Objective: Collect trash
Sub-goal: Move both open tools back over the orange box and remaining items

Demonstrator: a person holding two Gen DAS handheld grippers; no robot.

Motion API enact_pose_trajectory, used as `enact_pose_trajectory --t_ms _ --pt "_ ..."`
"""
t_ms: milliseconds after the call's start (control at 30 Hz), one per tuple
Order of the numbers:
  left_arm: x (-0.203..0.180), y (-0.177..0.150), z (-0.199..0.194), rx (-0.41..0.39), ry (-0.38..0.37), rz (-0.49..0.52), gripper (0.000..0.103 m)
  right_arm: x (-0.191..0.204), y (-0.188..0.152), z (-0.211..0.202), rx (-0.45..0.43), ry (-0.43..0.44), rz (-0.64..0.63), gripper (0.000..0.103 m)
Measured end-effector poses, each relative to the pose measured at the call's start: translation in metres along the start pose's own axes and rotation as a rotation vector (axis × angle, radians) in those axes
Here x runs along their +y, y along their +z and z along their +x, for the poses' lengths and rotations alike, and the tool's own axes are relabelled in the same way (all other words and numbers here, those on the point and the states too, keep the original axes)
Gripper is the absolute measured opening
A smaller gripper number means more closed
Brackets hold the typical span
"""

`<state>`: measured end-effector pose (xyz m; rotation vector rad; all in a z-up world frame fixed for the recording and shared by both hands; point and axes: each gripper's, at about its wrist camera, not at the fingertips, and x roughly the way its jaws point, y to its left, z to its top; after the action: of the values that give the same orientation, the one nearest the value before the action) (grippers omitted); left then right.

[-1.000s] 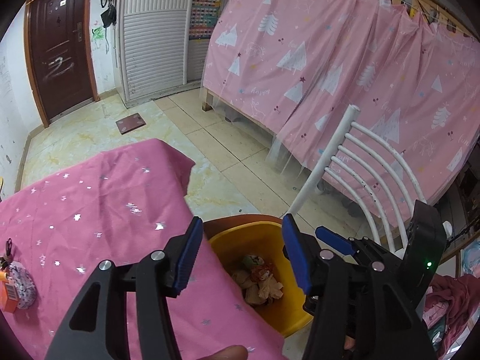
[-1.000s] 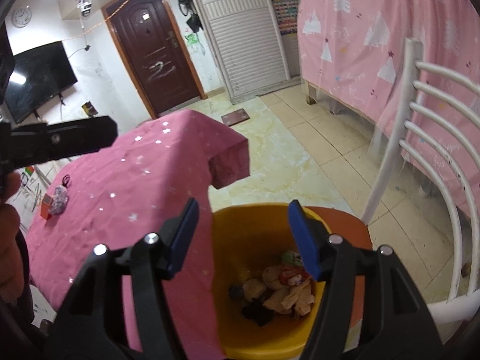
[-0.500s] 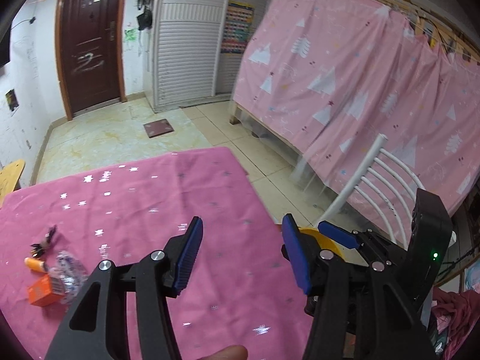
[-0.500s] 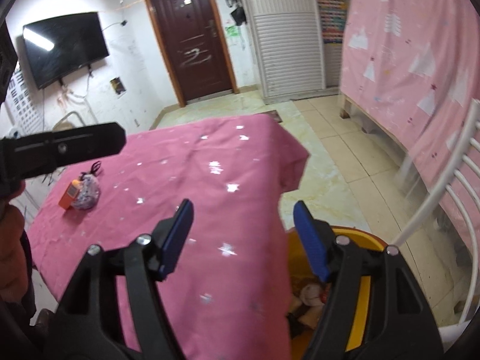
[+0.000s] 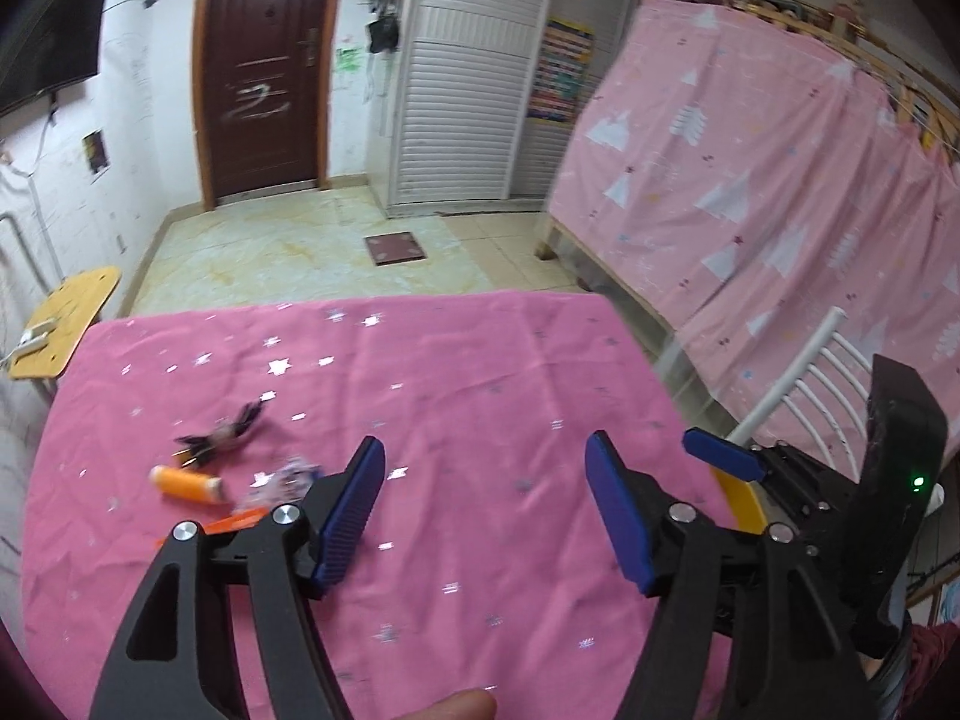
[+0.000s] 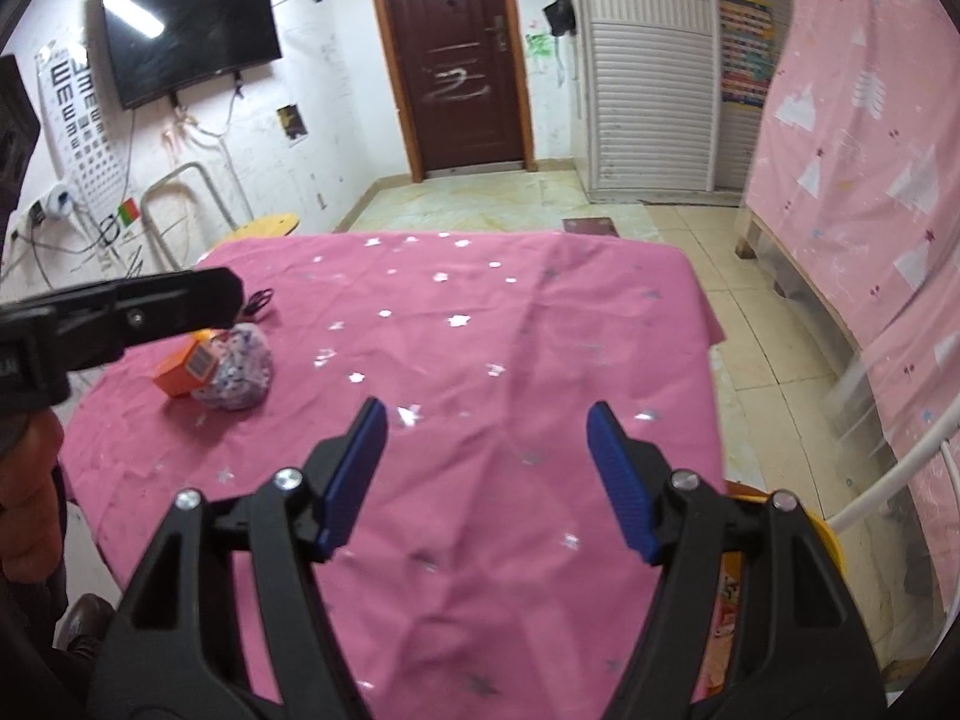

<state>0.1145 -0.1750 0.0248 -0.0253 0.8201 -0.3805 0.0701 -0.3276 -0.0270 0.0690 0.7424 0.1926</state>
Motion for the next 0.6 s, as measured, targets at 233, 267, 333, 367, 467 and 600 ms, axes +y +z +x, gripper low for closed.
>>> enact_pose_trajectory --t_ms 233,267,333,367,467,600 --pt "0.038 -0.006 -0.004 -0.002 0.069 -0.051 0.064 0.033 0.009 0.013 0.018 0.028 -0.059 0.066" --pt "0.043 -0.007 -0.005 -0.002 0.079 -0.058 0.064 0.036 0.010 0.014 0.019 0.032 -0.066 0.066" --pt "0.053 -0.011 -0.008 -0.003 0.101 -0.071 0.066 0.044 0.013 0.017 0.023 0.041 -0.080 0.066" --pt "0.057 -0.012 -0.009 -0.003 0.110 -0.076 0.067 0.047 0.014 0.018 0.025 0.044 -0.086 0.066" --pt "0.073 -0.016 -0.009 0.005 0.137 -0.104 0.069 0.058 0.015 0.023 0.032 0.053 -0.104 0.067" --pt "0.093 -0.025 -0.007 0.015 0.172 -0.149 0.074 0.069 0.017 0.029 0.044 0.062 -0.123 0.067"
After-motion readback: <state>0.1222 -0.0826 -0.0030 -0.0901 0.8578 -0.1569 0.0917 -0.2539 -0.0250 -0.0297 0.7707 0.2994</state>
